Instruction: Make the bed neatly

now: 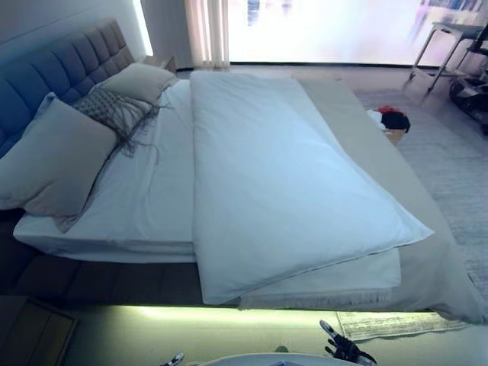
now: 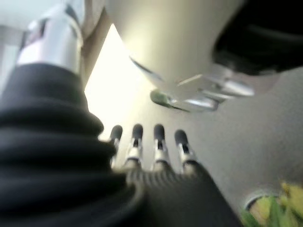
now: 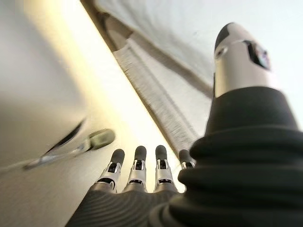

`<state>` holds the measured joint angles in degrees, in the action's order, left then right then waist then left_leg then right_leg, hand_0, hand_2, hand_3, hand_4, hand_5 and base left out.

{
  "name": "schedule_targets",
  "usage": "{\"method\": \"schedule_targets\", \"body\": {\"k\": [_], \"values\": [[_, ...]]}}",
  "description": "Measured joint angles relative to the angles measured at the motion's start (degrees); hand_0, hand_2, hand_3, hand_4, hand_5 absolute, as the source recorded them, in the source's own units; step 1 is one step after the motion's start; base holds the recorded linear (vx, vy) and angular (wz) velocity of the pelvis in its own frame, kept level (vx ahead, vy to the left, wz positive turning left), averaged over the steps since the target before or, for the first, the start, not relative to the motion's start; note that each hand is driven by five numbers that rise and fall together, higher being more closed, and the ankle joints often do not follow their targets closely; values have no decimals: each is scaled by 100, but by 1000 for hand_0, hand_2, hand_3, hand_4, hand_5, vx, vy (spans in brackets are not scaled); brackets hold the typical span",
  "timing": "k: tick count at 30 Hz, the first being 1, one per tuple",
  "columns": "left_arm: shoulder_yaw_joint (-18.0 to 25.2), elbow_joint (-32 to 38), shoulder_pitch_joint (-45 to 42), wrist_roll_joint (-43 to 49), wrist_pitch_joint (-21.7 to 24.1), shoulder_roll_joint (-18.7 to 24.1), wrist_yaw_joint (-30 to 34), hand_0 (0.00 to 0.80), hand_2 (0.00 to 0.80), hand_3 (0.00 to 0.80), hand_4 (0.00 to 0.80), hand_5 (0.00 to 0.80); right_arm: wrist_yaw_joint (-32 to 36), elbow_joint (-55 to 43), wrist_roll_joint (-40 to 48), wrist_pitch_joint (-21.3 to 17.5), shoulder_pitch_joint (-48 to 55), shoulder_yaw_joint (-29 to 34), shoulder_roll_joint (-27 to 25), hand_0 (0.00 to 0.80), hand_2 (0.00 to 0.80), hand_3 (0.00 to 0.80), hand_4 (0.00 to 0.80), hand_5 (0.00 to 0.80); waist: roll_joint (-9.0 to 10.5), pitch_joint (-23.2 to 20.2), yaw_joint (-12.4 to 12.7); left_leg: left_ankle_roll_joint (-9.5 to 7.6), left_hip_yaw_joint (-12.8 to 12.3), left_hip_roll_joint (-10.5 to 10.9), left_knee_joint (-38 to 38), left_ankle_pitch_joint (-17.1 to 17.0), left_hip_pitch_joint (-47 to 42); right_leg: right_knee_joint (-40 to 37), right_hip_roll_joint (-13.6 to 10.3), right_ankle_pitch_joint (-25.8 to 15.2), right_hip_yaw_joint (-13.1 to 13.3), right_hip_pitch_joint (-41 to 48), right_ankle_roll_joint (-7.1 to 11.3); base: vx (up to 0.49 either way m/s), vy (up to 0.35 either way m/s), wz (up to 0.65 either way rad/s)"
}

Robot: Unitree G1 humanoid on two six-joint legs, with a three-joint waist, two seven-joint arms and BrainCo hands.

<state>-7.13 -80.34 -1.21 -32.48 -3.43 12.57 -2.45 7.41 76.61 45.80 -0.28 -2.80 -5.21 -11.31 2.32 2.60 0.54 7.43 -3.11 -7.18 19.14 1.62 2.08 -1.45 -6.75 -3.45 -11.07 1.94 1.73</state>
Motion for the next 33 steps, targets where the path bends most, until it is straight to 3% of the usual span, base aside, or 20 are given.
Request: {"method": "schedule_targets", "body": {"k": [1,3,5,7,9,11,15,18,20,26,33], "values": [[3,28,11,26,34,-27,16,0,0,0,0,0,8,0,38,-30,-28,-20,-57,0,0,0,0,0,47,53,73,46,118,48,507,1,279,-90,-49,-34,71,102,-42,20,169,-30],[-62,57,-2,34,23,-130,39,0,0,0,0,0,15,-101,178,-156,-151,-160,-206,0,0,0,0,0,-167,76,198,74,141,-8,-82,68,386,-45,-21,-37,9,20,-28,-64,114,-32],[-171,42,139,174,6,-163,73,0,0,0,0,0,-26,-219,367,-202,-483,-302,-354,0,0,0,0,0,-357,213,246,-76,6,13,-130,87,796,324,-43,-25,-181,-480,-1,-60,60,-46],[-190,40,246,338,-31,-116,76,0,0,0,0,0,-48,-295,583,-199,-714,-281,-374,0,0,0,0,0,-506,354,203,-321,9,2,-455,153,847,727,-5,83,-200,-742,106,-91,55,-16],[-449,65,645,354,-67,63,82,0,0,0,0,0,-46,-305,873,-186,-829,-227,-408,0,0,0,0,0,-292,587,189,-404,-27,182,-567,91,873,1126,-253,242,-161,-1009,193,-77,41,36],[-523,111,897,343,-89,149,80,0,0,0,0,0,-88,-291,1015,-182,-1053,-218,-507,0,0,0,0,0,-246,716,201,-487,-10,288,-604,-27,979,1317,-372,308,-127,-1174,259,-77,21,23],[-641,249,1346,13,-76,218,78,0,0,0,0,0,-327,-270,1294,-177,-1743,-218,-559,0,0,0,0,0,-355,982,202,-511,-1,327,-620,-129,1319,1421,-390,331,-35,-1543,282,-180,-26,9],[-639,306,1703,-142,-58,195,118,0,0,0,0,0,-485,-239,1472,-148,-2358,-217,-689,0,0,0,0,0,-506,1316,205,-488,4,292,-468,-247,1711,1739,-395,376,-44,-1983,199,-188,-20,9],[-640,304,1877,-294,4,211,146,0,0,0,0,0,-480,-221,1590,-85,-2708,-216,-790,0,0,0,0,0,-503,1518,207,-434,10,282,-273,-232,1927,2042,-435,507,-38,-2243,172,-165,25,5],[-645,491,2395,-715,155,219,294,0,0,0,0,0,-414,-235,1826,16,-3474,-99,-1299,0,0,0,0,0,-410,2089,231,-421,22,258,771,179,2723,3217,-561,1014,126,-3133,109,-97,24,-1],[-671,557,2533,-1009,241,304,303,0,0,0,0,0,-417,-207,1915,194,-4016,10,-2039,0,0,0,0,0,-430,2160,311,-403,139,235,2016,692,3654,4591,-689,1585,284,-4101,29,7,-5,3]]}}
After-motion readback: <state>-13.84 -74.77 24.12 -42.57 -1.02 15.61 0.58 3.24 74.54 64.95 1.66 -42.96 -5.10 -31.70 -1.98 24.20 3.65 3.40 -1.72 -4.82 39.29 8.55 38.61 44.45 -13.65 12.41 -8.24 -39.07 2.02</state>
